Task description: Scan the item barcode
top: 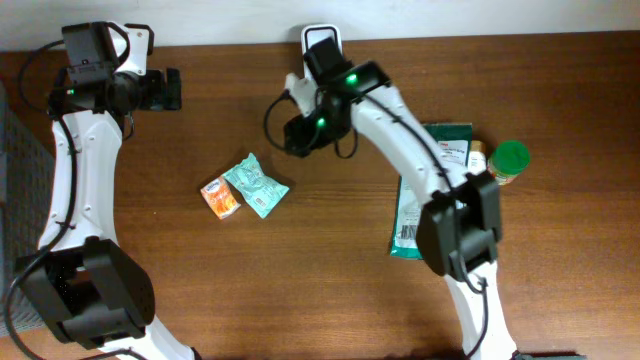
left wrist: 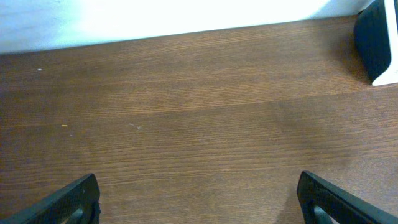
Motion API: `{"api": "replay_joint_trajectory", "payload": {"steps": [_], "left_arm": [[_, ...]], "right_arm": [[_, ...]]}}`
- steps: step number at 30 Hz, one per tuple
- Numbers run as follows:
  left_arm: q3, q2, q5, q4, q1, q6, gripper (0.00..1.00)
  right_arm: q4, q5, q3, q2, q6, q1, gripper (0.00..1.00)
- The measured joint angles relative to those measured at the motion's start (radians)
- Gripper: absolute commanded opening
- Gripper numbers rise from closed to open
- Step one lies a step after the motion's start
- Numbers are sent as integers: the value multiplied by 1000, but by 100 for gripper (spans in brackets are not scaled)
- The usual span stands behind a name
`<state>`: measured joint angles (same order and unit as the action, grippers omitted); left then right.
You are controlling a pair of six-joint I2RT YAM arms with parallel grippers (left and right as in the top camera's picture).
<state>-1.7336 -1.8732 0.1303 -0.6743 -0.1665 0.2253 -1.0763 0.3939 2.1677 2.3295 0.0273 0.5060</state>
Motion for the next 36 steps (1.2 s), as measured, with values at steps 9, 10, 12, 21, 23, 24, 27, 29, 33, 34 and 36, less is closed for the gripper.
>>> {"api": "replay_joint_trajectory", "payload": {"steps": [9, 10, 12, 21, 23, 24, 27, 29, 33, 34, 36], "left_arm": [[0, 0, 0, 0, 0, 0, 99], [0, 0, 0, 0, 0, 0, 99], [0, 0, 0, -15, 0, 0, 99], [0, 0, 0, -36, 0, 0, 99], [0, 0, 0, -43, 0, 0, 99], [0, 0, 0, -43, 0, -2, 99], [0, 0, 1, -44, 0, -48, 99], [0, 0, 17, -44, 0, -82, 99], [0, 0, 100, -58, 1, -111, 99], [0, 0, 111, -69, 4, -114, 99], [0, 0, 125, -77, 16, -116, 99]], "right_arm": [[146, 136, -11, 129, -33, 61, 55], [143, 148, -11, 137, -39, 61, 51], [123, 186, -12, 158, -50, 62, 50], [113, 256, -98, 170, -59, 69, 20], [124, 267, -100, 170, -58, 70, 7], [129, 270, -100, 170, -59, 70, 4], [96, 277, -96, 170, -61, 64, 4], [29, 276, -80, 170, -61, 51, 4], [-179, 185, -58, 119, -103, -21, 4], [-207, 152, -55, 103, -124, -32, 4], [-288, 76, -49, 74, -164, -44, 25]]}}
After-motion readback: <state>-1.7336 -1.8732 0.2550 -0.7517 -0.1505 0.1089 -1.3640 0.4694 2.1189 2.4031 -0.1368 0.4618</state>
